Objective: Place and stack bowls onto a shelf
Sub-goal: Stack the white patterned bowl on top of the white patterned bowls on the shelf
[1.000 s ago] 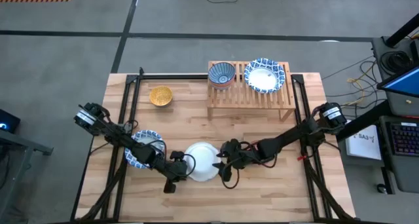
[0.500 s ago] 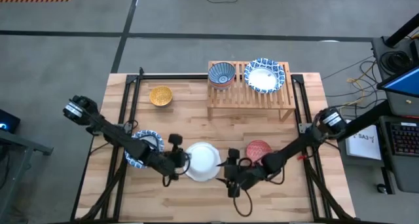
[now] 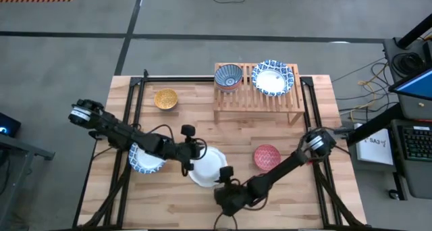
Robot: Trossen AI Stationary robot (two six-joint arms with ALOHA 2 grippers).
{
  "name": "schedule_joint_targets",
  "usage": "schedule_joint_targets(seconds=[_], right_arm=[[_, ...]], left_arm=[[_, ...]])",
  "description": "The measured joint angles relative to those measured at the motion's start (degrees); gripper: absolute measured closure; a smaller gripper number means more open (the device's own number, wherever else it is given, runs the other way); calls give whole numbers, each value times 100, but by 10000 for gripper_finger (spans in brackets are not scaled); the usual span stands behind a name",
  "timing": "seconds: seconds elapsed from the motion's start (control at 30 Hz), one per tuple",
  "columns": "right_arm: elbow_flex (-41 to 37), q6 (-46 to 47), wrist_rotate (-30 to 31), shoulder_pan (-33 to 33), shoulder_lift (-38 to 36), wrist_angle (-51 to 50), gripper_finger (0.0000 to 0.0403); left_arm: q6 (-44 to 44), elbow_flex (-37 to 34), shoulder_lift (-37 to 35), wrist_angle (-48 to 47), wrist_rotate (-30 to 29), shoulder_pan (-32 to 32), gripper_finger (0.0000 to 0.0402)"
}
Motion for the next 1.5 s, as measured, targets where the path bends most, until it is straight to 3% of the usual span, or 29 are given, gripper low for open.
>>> schedule_joint_targets(seconds=[0.17,0.33,0.47,0.73,0.83,0.9,1.0,1.2,1.33,1.5], right_arm=[[608,-126,25,-8,477,-950,168],[734,-275,15,-35,571,-1050,174],[687,-274,-134,-137,555,-1052,201],[679,-63,-2003,-718,852,-1072,310],[674,-41,-2424,-861,1038,-1055,353],[674,-78,-2465,-900,1115,-1038,382],[671,-103,-2402,-898,1077,-1023,392],[668,16,-2383,-895,579,-1000,394],[621,202,-2163,-939,256,-1140,394],[626,483,-2121,-1121,-194,-1017,395]], left_arm=[[54,-41,-13,122,941,9,363],[59,-153,-13,351,946,52,363],[58,-299,-13,453,946,105,363],[-190,-642,-13,1055,1220,133,363],[-224,-706,-13,1252,1232,121,363],[-223,-706,-31,1302,1232,102,363],[-224,-691,-102,1290,1234,100,363],[-224,-600,-647,1169,1252,-42,363],[-287,-580,-1213,1091,1623,-362,363],[-1006,-581,-1553,616,1619,-952,359]])
